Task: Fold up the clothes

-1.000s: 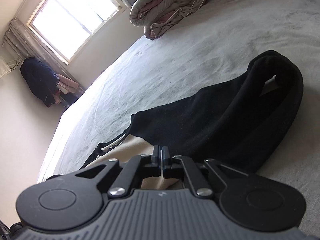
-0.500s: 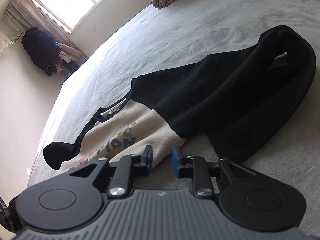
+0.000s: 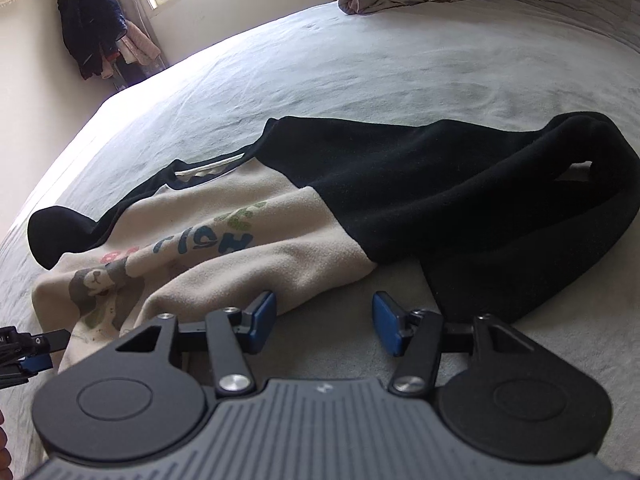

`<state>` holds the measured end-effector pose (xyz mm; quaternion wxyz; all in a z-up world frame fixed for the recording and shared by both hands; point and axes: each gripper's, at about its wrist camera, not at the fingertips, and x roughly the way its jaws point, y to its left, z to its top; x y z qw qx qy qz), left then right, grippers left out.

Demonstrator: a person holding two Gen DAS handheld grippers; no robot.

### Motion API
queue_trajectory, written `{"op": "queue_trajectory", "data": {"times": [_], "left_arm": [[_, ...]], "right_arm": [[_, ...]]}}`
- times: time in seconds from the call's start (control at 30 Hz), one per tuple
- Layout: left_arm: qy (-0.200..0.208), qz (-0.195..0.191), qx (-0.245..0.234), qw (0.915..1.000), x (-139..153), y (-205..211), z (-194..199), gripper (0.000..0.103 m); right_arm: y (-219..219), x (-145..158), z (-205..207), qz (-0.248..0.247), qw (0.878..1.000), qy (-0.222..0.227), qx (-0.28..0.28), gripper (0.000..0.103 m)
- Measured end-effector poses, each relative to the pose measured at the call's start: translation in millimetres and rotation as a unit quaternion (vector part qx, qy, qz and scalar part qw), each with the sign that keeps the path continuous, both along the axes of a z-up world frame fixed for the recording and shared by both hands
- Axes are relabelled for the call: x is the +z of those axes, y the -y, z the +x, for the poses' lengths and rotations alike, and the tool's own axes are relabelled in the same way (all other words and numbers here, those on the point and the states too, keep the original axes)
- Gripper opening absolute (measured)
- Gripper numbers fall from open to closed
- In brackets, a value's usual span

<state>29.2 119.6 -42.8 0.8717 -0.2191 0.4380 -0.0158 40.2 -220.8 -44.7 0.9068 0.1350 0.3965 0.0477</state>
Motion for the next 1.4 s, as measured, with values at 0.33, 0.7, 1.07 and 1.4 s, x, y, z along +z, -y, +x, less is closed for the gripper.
{"op": "queue_trajectory", "data": {"times": [0.33,0.7,1.07,1.4], "left_arm": [[0.009,0.03,-0.027,0.9991,0,18,-3,0.052],[0.071,0.081,-0.042,0.9933,18,27,-13,0.008],[0.176,0.08,-0.083,0.9777,59,26,-53,0.006],[0.187,0.074,-0.062,0.9777,69,17,-62,0.006]], "right_arm": [[-5,-10,14,0.065,0.997,0.032,0.011,0.058],[-11,0,8,0.082,0.994,0.066,0.005,0.01],[18,51,-32,0.063,0.991,0.117,-0.027,0.009],[47,74,-54,0.044,0.987,0.142,-0.062,0.0]]}}
